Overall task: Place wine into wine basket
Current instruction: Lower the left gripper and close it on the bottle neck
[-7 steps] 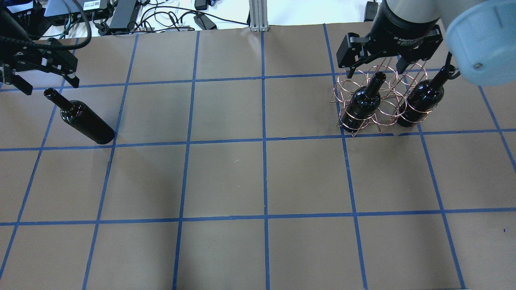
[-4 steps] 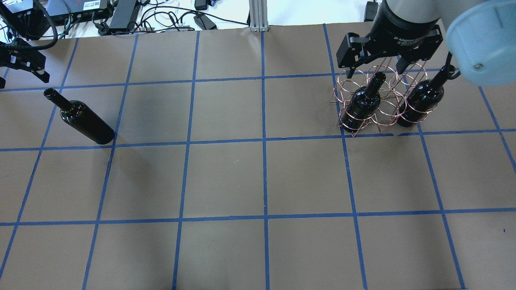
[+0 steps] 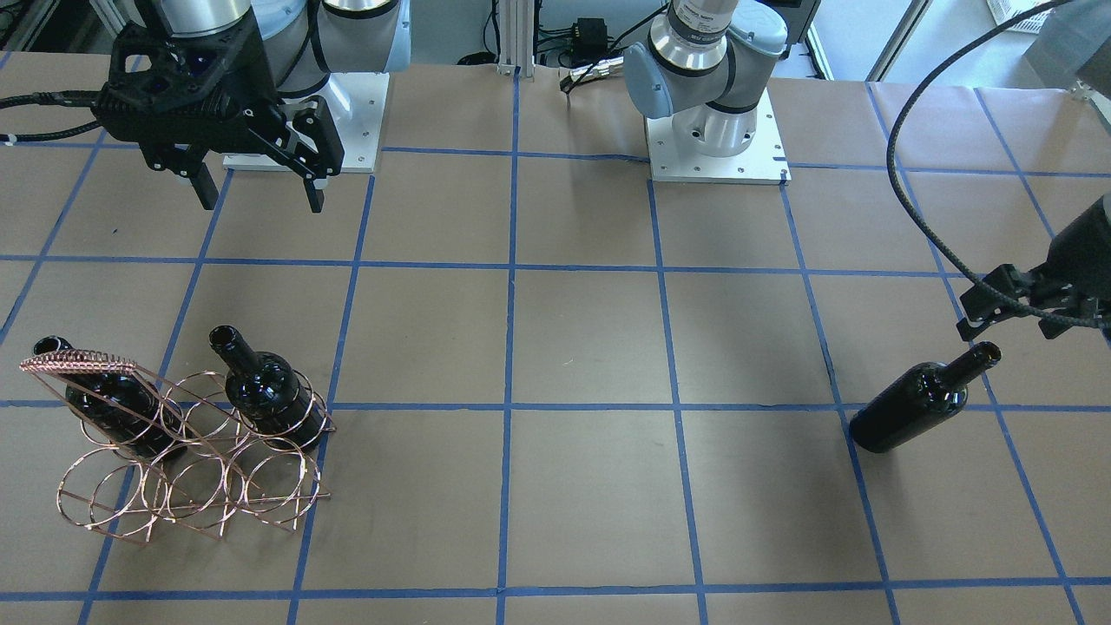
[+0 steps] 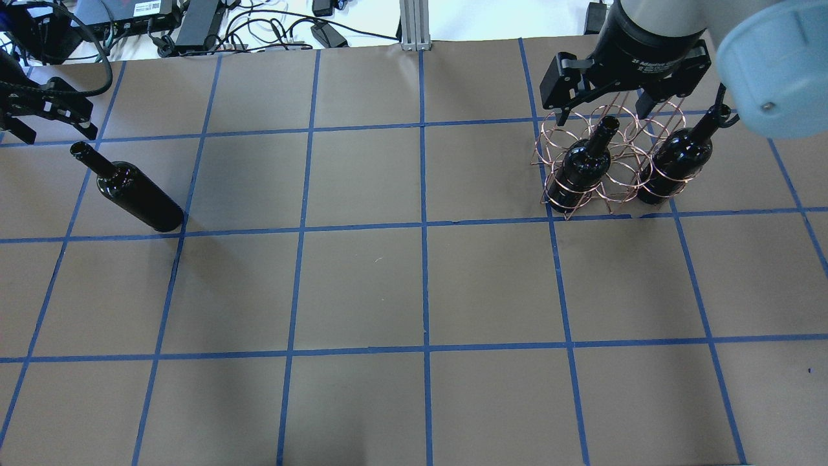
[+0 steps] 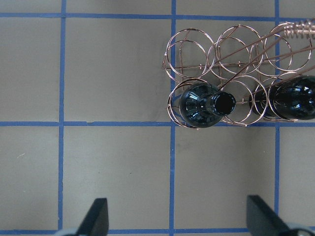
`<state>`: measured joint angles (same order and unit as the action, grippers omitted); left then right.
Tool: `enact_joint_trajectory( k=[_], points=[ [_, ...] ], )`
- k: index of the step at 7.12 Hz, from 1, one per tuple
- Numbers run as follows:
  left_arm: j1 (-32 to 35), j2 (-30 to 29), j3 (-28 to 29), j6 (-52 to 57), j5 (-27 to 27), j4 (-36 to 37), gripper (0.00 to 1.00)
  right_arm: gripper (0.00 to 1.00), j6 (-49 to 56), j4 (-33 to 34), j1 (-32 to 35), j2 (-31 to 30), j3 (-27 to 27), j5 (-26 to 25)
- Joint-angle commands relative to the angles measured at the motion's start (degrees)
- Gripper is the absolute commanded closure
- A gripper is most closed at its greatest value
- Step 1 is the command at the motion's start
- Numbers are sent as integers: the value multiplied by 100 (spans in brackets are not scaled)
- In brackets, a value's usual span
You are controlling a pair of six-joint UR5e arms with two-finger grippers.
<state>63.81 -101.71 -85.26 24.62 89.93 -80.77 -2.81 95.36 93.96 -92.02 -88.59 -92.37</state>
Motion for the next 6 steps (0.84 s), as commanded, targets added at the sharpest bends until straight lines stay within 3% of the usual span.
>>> enact_joint_trajectory(
  k=[1, 6],
  points=[
    [0, -322, -9, 52, -19, 183, 0, 0, 0, 0, 0, 0, 0, 0],
    [8, -464, -79, 25, 59, 96, 2, 0, 0, 0, 0, 0, 0, 0]
  ],
)
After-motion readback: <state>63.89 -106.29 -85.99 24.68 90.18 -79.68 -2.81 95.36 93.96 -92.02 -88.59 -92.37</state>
